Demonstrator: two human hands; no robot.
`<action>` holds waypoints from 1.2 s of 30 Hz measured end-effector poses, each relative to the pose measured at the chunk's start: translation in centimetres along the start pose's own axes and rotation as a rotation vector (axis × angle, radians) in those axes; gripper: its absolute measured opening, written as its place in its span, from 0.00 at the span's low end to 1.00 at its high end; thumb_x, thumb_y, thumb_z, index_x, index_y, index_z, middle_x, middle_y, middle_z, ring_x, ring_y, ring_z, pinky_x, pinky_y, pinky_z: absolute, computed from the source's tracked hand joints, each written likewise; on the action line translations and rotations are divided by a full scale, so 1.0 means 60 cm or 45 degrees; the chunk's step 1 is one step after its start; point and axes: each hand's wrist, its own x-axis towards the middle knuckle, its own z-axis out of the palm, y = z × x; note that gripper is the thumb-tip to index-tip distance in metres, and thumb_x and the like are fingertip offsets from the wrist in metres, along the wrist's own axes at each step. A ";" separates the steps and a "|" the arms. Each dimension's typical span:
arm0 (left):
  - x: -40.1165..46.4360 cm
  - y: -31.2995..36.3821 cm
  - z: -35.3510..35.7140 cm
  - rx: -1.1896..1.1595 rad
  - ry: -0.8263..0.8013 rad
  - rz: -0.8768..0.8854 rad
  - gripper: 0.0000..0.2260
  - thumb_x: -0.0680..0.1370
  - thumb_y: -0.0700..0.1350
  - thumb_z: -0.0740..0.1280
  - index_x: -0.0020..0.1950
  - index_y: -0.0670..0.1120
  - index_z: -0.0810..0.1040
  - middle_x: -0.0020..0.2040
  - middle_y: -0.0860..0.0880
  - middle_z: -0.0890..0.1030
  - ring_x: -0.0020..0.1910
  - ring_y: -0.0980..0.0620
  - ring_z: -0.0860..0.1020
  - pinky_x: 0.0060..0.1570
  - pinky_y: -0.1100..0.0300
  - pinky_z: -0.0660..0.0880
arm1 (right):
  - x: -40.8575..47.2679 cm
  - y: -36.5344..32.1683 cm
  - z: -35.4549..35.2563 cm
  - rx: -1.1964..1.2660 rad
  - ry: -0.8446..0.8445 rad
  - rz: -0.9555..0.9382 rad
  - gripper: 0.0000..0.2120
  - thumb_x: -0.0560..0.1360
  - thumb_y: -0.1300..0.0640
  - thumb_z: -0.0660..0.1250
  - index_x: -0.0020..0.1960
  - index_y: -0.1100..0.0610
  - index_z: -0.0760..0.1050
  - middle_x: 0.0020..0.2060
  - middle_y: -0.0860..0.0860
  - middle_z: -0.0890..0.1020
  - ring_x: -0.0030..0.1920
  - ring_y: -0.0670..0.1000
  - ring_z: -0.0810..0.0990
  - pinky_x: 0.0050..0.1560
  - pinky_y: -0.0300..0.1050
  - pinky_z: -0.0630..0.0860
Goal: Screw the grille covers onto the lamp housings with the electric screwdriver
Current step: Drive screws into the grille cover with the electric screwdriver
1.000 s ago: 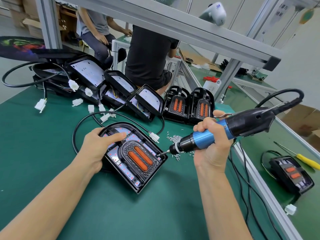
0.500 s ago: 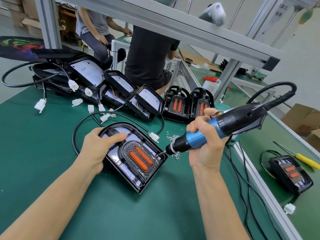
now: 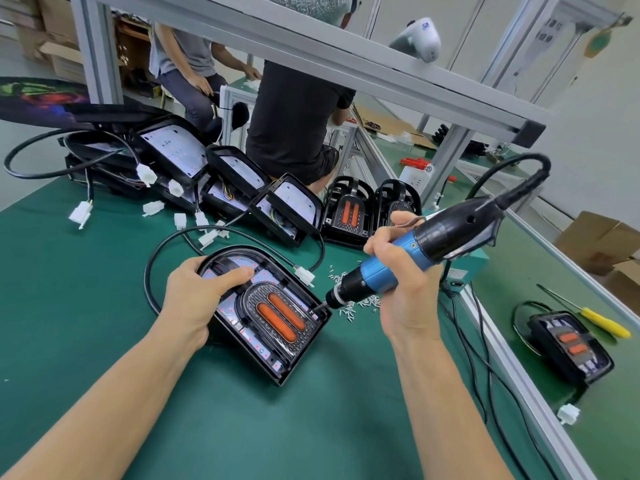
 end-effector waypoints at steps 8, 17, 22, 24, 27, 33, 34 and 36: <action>0.005 -0.007 -0.001 -0.025 0.013 -0.026 0.23 0.60 0.38 0.80 0.53 0.40 0.79 0.45 0.42 0.84 0.46 0.40 0.82 0.53 0.40 0.78 | -0.005 -0.001 0.006 0.049 0.061 0.057 0.16 0.64 0.69 0.66 0.44 0.49 0.75 0.31 0.49 0.74 0.37 0.55 0.70 0.41 0.44 0.71; 0.007 -0.011 -0.004 -0.028 0.019 -0.041 0.22 0.61 0.37 0.80 0.52 0.40 0.79 0.44 0.43 0.84 0.44 0.41 0.83 0.51 0.41 0.79 | -0.005 0.002 0.009 0.057 -0.091 0.018 0.18 0.66 0.70 0.63 0.34 0.46 0.76 0.30 0.47 0.74 0.34 0.50 0.71 0.38 0.41 0.72; 0.008 -0.010 -0.003 -0.033 0.013 -0.048 0.22 0.61 0.38 0.80 0.53 0.39 0.79 0.45 0.42 0.84 0.46 0.40 0.83 0.52 0.41 0.78 | -0.003 0.005 0.007 0.092 -0.147 0.039 0.18 0.66 0.70 0.64 0.37 0.46 0.75 0.31 0.48 0.75 0.34 0.50 0.71 0.39 0.41 0.73; 0.008 -0.009 -0.003 -0.037 0.014 -0.050 0.22 0.61 0.37 0.79 0.53 0.39 0.79 0.45 0.42 0.84 0.45 0.40 0.83 0.52 0.41 0.78 | -0.004 0.005 0.006 0.098 -0.157 0.047 0.18 0.65 0.71 0.64 0.38 0.47 0.75 0.31 0.48 0.75 0.34 0.50 0.71 0.40 0.41 0.73; 0.007 -0.008 -0.002 -0.037 0.015 -0.046 0.21 0.62 0.36 0.79 0.53 0.38 0.79 0.45 0.42 0.84 0.43 0.42 0.82 0.52 0.43 0.79 | -0.007 0.003 0.008 0.094 -0.184 0.031 0.15 0.61 0.66 0.69 0.39 0.47 0.74 0.31 0.48 0.74 0.34 0.52 0.70 0.40 0.43 0.72; 0.011 -0.003 0.002 -0.005 -0.006 -0.029 0.16 0.63 0.36 0.79 0.47 0.41 0.80 0.42 0.44 0.85 0.39 0.45 0.82 0.48 0.50 0.79 | -0.011 -0.002 0.014 0.008 -0.243 -0.013 0.08 0.60 0.60 0.70 0.36 0.48 0.78 0.42 0.58 0.69 0.36 0.55 0.69 0.39 0.46 0.71; 0.011 -0.003 0.001 -0.004 -0.007 -0.036 0.14 0.63 0.36 0.78 0.46 0.42 0.80 0.41 0.45 0.85 0.39 0.45 0.82 0.49 0.49 0.79 | -0.011 -0.002 0.014 0.014 -0.222 -0.009 0.08 0.60 0.60 0.70 0.37 0.49 0.79 0.42 0.58 0.68 0.36 0.54 0.69 0.39 0.45 0.71; 0.012 -0.007 -0.002 -0.009 -0.005 -0.061 0.13 0.63 0.36 0.78 0.44 0.42 0.80 0.43 0.42 0.84 0.40 0.44 0.82 0.50 0.48 0.79 | -0.008 0.000 0.012 0.084 -0.155 -0.013 0.11 0.60 0.63 0.70 0.39 0.49 0.79 0.40 0.57 0.70 0.34 0.52 0.71 0.39 0.43 0.72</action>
